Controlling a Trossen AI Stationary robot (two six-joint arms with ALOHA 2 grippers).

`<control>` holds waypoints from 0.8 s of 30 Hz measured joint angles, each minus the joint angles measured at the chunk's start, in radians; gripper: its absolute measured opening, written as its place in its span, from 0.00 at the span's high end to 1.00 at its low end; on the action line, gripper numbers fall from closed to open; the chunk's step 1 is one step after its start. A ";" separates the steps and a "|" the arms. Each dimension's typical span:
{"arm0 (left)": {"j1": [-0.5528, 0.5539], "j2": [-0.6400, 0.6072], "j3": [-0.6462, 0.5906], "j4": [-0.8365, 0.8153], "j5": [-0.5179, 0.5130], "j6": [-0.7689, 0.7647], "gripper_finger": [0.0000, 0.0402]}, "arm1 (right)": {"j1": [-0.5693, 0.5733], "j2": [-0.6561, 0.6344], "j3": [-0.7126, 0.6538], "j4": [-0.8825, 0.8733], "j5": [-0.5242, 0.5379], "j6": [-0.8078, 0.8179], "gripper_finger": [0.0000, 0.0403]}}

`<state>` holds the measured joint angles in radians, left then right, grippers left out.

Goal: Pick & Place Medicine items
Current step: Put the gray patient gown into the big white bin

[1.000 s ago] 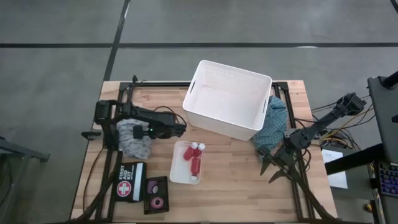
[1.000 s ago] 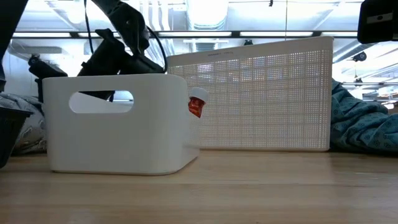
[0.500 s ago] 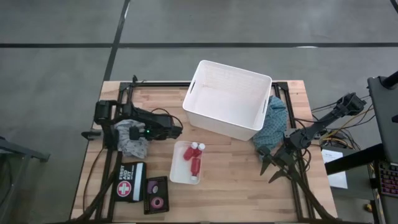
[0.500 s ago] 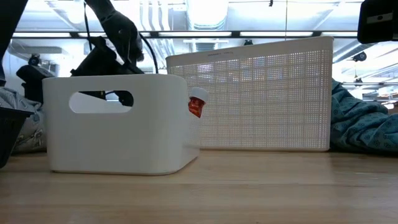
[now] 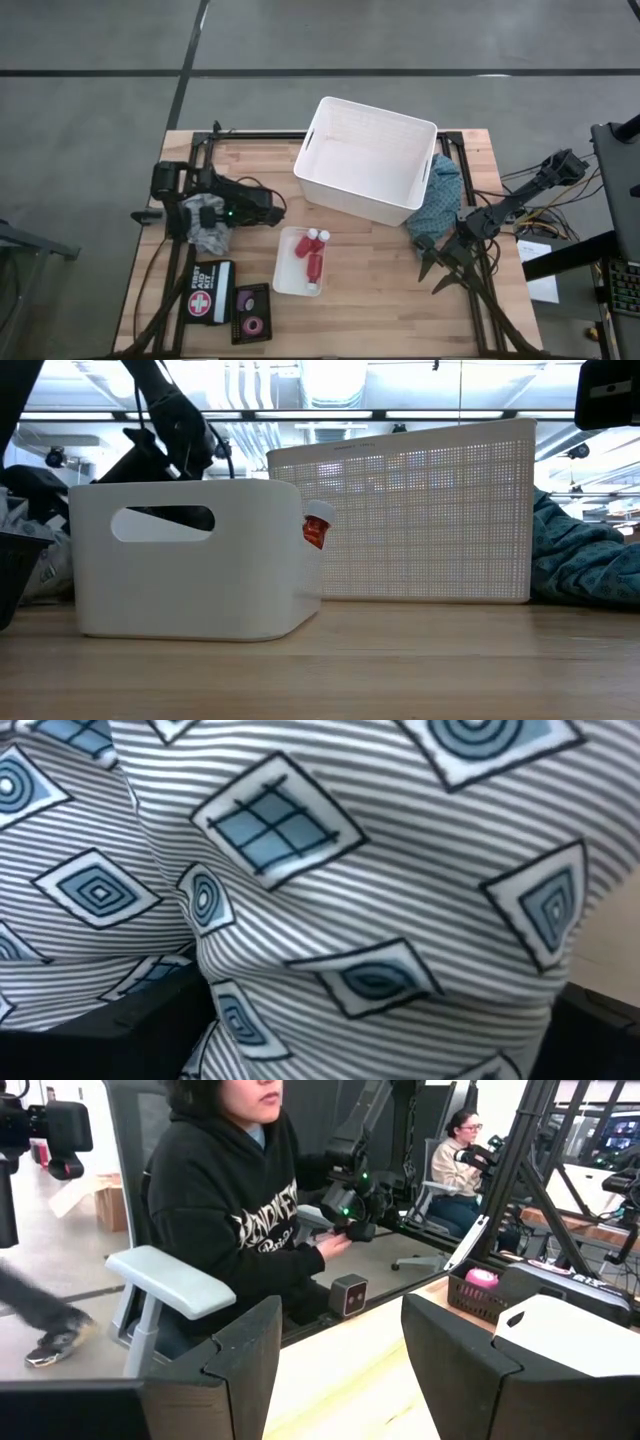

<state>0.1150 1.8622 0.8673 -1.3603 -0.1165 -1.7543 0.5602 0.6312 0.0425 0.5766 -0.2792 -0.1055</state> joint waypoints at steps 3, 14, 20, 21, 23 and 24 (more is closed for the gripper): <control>0.000 -0.001 -0.009 0.001 -0.002 -0.001 0.01 | 0.000 0.000 0.000 0.000 0.000 0.000 0.49; 0.000 0.000 -0.012 -0.001 -0.030 -0.001 0.07 | 0.000 0.000 0.000 0.000 0.000 -0.002 0.49; 0.000 0.000 -0.054 0.029 -0.059 -0.018 0.13 | 0.000 0.000 0.000 0.000 0.000 -0.001 0.49; 0.000 0.000 -0.055 0.029 -0.057 -0.024 0.14 | 0.000 0.000 0.000 0.000 0.000 0.000 0.49; 0.000 0.000 -0.054 0.027 -0.055 -0.030 0.17 | 0.000 0.000 0.000 0.000 0.000 -0.002 0.49; 0.000 0.000 -0.054 0.027 -0.055 -0.030 0.18 | 0.000 0.000 0.000 0.000 0.000 -0.001 0.49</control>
<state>0.1150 1.8618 0.8131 -1.3334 -0.1719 -1.7848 0.5605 0.6315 0.0428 0.5766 -0.2794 -0.1069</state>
